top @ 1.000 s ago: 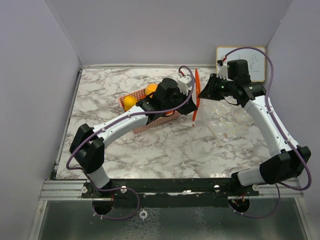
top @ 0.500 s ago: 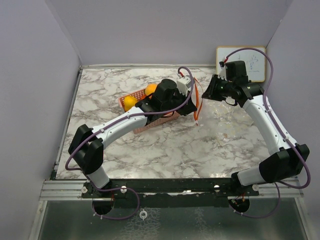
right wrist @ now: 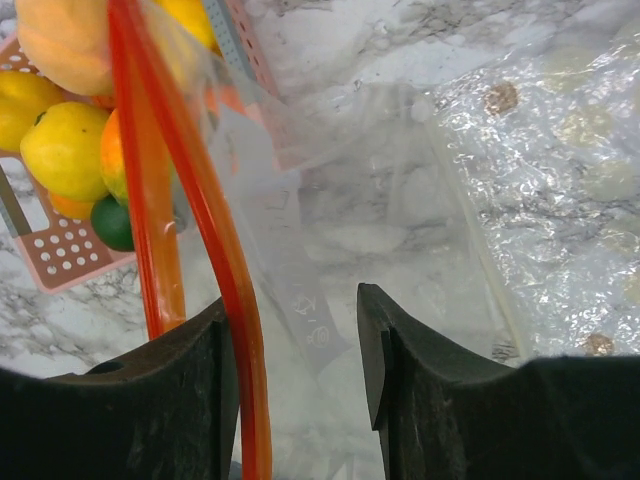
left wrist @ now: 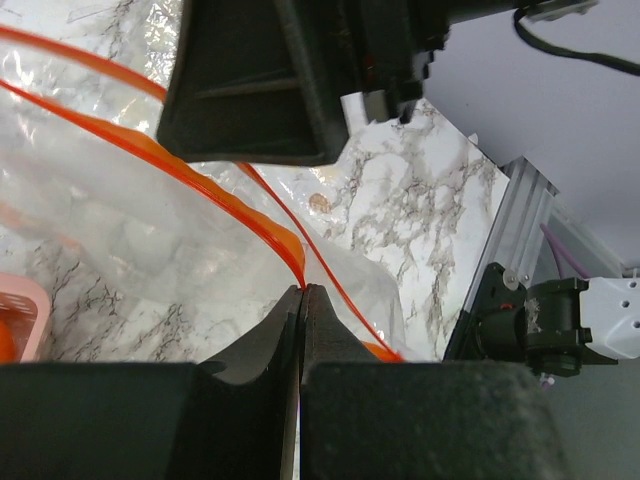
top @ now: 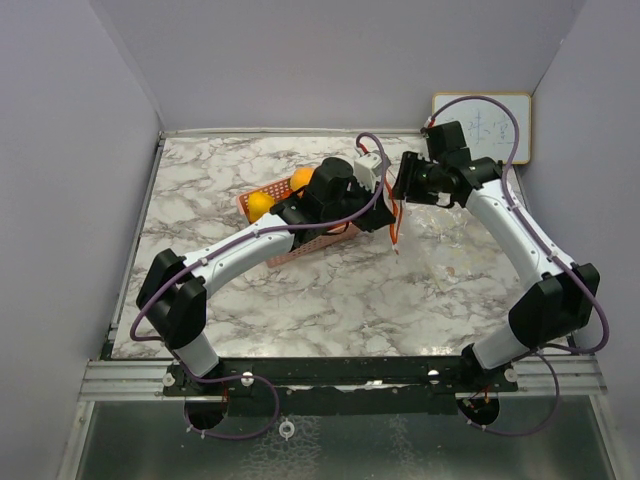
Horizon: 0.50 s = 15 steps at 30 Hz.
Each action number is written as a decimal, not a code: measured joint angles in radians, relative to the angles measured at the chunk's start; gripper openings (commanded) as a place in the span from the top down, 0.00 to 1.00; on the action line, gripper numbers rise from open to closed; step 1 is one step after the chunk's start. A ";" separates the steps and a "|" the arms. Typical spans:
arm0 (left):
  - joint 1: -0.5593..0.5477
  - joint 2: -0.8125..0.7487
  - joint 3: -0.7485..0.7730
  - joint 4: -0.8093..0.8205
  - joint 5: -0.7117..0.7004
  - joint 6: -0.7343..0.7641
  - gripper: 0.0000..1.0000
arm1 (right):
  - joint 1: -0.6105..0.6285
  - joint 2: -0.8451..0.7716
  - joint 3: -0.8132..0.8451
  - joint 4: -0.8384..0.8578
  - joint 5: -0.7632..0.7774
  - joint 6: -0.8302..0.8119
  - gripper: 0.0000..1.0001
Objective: Place the food in the zip-top bag and seal the zipper
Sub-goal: Open the zipper of the food storage bag.
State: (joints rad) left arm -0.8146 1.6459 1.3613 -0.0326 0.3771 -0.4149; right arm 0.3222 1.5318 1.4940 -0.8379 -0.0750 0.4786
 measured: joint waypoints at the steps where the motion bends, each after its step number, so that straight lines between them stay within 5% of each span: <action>1: 0.000 0.000 0.000 0.000 0.001 0.000 1.00 | 0.008 0.009 0.003 0.000 0.000 0.001 0.53; 6: 0.000 0.000 0.000 0.000 0.004 0.000 1.00 | 0.033 0.034 0.011 0.000 0.004 0.013 0.61; 9: 0.000 0.000 0.000 -0.003 0.003 0.002 1.00 | 0.037 0.043 0.024 -0.006 0.037 0.013 0.94; 15: 0.016 -0.001 0.000 -0.068 -0.075 0.003 1.00 | 0.039 0.037 0.023 -0.061 0.245 0.013 0.98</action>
State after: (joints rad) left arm -0.7990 1.6451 1.3609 -0.1001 0.3023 -0.4118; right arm 0.3611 1.5684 1.5169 -0.8986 0.1703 0.4911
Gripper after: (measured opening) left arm 0.011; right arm 0.025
